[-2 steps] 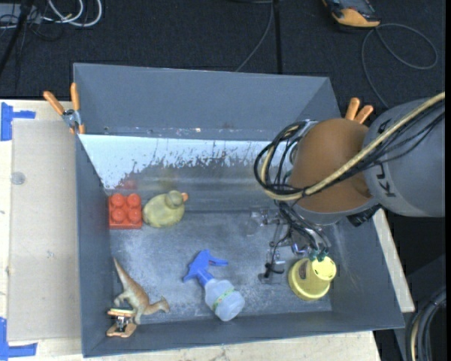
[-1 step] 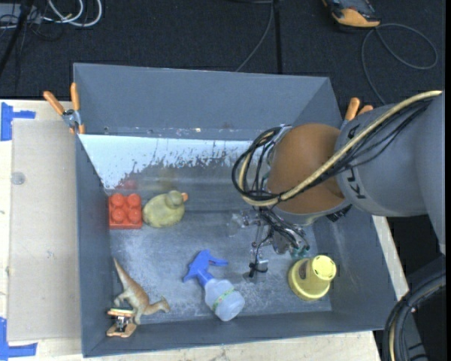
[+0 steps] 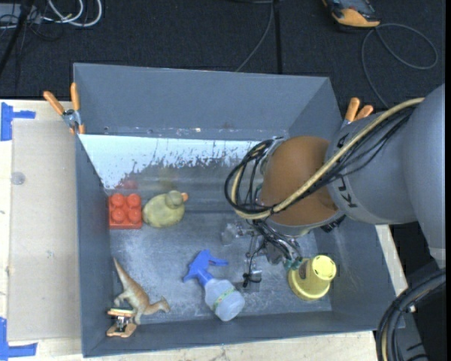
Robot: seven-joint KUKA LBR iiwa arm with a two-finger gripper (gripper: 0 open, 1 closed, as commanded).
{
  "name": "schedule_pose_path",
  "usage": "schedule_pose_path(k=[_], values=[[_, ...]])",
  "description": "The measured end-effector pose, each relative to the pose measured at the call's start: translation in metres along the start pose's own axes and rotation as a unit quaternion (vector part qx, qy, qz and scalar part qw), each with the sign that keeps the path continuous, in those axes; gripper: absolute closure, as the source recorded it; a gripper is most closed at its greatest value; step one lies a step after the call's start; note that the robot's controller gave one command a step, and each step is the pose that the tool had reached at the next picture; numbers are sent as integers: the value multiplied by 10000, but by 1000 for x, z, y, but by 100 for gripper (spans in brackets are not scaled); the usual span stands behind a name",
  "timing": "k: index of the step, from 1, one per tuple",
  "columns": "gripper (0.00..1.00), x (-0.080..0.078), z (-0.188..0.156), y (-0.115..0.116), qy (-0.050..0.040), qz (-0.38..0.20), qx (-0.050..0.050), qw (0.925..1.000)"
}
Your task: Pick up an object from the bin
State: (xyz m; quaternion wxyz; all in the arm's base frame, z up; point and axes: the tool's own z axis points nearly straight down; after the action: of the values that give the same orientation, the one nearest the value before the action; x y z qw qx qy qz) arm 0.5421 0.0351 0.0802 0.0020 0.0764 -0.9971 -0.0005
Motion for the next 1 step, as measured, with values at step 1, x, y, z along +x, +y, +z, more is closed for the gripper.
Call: schedule_pose_path(k=[1], values=[[0,-7,6,24,11,28,2,10000]])
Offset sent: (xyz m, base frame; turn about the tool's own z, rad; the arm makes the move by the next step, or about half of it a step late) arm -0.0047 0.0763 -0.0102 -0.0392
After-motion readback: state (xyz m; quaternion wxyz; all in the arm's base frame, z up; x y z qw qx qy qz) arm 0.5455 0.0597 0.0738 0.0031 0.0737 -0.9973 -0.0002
